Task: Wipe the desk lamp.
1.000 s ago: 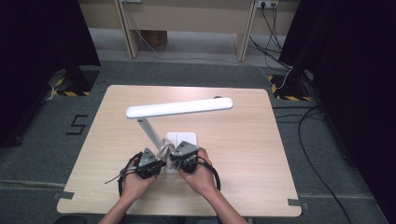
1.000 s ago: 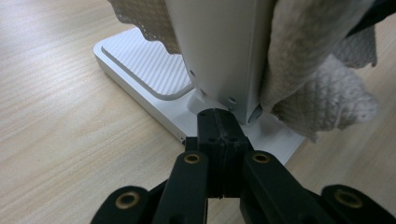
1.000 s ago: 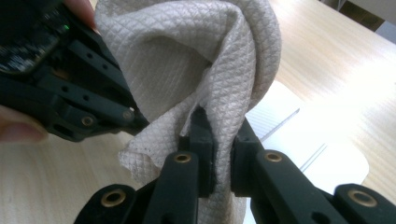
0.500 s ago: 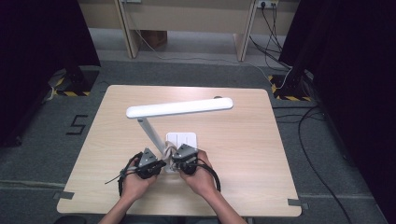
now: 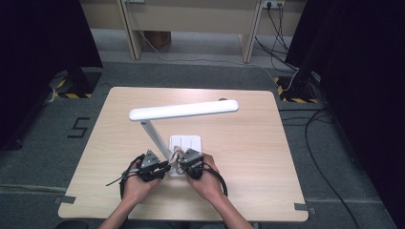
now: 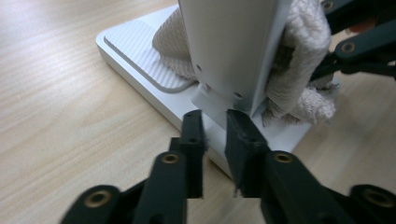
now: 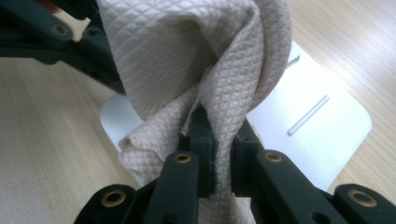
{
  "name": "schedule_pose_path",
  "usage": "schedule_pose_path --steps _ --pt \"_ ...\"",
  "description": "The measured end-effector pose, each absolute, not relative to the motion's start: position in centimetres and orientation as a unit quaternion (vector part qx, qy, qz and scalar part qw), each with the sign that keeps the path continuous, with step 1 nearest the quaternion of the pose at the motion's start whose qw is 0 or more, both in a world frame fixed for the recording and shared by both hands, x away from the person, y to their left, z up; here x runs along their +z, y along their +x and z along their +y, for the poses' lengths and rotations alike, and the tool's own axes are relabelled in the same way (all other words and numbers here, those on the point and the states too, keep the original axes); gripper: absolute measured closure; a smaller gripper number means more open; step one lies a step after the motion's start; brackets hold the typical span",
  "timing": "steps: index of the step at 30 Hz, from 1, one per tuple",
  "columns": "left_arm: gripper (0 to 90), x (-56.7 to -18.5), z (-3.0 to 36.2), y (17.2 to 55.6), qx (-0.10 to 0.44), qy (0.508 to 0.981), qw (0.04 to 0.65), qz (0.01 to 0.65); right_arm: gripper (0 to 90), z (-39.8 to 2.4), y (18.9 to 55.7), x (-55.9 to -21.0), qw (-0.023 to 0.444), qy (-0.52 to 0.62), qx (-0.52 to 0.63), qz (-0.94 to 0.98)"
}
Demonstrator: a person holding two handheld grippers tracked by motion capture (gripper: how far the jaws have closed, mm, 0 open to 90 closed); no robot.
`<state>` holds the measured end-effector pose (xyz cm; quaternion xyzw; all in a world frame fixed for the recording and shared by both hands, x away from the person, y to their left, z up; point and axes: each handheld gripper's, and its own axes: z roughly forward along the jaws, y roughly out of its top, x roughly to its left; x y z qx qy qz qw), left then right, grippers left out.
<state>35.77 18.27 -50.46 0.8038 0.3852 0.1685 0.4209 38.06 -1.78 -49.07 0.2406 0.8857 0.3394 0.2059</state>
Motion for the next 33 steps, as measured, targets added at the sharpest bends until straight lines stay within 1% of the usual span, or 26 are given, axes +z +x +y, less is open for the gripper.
schedule_pose_path --steps 3,5,7,11,13,14,18,23,27,33 --pt "62.6 -49.7 18.4 35.3 0.173 0.804 0.42 0.384 83.6 -2.2 37.7 -48.3 0.202 0.243 0.345 0.884" --pt "54.4 -48.9 18.6 35.1 0.176 0.797 0.428 0.388 83.6 -2.4 37.4 -47.8 0.199 0.24 0.35 0.884" --pt "49.5 -47.6 18.7 34.8 0.189 0.798 0.424 0.384 83.6 -2.7 36.9 -47.5 0.193 0.24 0.348 0.885" --pt "44.3 -45.2 18.9 34.3 0.207 0.792 0.438 0.372 83.5 -3.1 36.5 -47.6 0.179 0.243 0.345 0.889" --pt "43.3 -44.3 18.9 34.0 0.208 0.789 0.448 0.365 83.5 -3.1 36.3 -47.8 0.169 0.243 0.344 0.891" --pt "42.9 -43.9 19.0 33.9 0.209 0.787 0.453 0.363 83.5 -3.0 36.3 -47.8 0.173 0.241 0.344 0.891" --pt "40.8 -42.3 19.4 33.6 0.211 0.779 0.472 0.355 83.5 -2.4 36.0 -48.0 0.162 0.239 0.343 0.894" --pt "40.8 -40.4 19.9 33.5 0.202 0.754 0.514 0.356 83.6 -1.9 35.8 -48.0 0.156 0.234 0.341 0.897" --pt "40.4 -39.8 19.9 34.2 0.212 0.745 0.516 0.365 83.5 -1.3 35.4 -47.3 0.15 0.225 0.352 0.896" --pt "43.3 -39.8 19.6 35.5 0.218 0.726 0.527 0.385 83.5 -0.2 35.4 -47.0 0.139 0.216 0.351 0.901"
